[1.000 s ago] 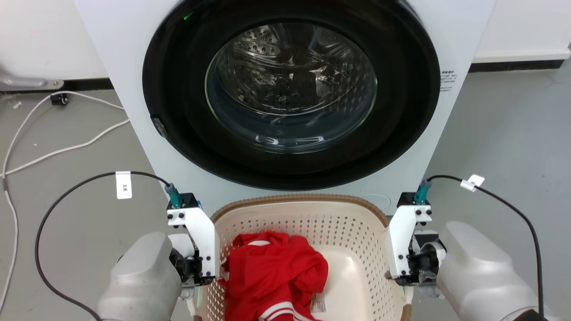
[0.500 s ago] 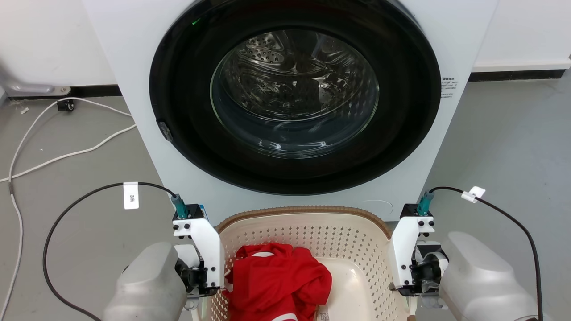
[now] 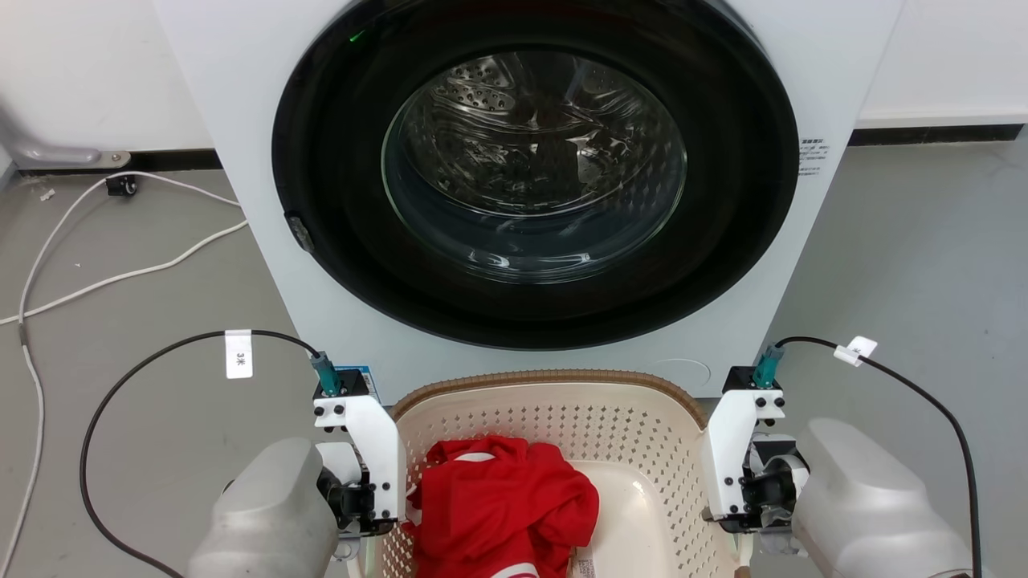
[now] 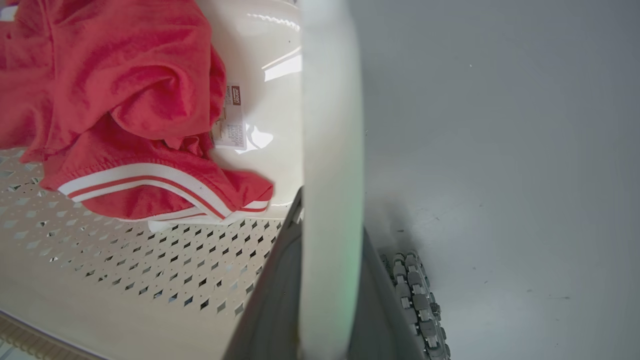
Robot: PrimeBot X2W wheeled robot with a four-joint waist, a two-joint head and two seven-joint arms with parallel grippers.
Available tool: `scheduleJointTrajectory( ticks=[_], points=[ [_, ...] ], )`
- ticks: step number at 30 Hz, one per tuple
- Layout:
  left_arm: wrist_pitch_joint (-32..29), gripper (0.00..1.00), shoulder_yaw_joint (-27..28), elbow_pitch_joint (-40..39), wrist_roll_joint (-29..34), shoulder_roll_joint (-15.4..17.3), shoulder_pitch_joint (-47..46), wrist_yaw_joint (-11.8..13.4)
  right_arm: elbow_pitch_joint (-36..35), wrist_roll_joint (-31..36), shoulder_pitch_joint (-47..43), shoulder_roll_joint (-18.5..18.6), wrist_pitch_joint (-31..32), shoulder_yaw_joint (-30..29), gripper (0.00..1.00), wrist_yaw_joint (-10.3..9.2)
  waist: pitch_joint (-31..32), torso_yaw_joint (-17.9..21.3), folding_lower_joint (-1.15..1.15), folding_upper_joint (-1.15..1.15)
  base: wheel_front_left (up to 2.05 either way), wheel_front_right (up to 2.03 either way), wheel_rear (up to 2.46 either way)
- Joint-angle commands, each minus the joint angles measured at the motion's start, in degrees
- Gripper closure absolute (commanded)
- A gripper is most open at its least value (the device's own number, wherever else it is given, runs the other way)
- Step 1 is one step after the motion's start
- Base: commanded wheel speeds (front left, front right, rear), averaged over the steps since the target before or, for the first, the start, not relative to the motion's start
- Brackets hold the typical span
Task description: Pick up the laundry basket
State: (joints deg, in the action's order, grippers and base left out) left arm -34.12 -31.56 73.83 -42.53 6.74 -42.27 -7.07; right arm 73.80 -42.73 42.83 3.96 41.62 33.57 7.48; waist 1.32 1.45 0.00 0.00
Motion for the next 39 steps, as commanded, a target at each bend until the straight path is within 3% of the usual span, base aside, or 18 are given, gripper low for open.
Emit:
scheduleJointTrajectory(
  ticks=[1,39],
  points=[
    [0.3,1.0,-0.2,0.1,0.1,0.8,0.4,-0.1,0.1,0.6,-0.7,0.6,-0.2,-0.1,1.0,0.02,0.0,0.0,0.0,0.0,0.0,0.0,0.0],
    [0.2,1.0,-2.2,0.1,-0.9,1.1,0.9,0.3,0.1,4.3,-1.1,0.0,1.3,-4.2,1.0,0.01,0.0,-0.4,0.0,0.0,0.0,0.0,0.0]
  ],
)
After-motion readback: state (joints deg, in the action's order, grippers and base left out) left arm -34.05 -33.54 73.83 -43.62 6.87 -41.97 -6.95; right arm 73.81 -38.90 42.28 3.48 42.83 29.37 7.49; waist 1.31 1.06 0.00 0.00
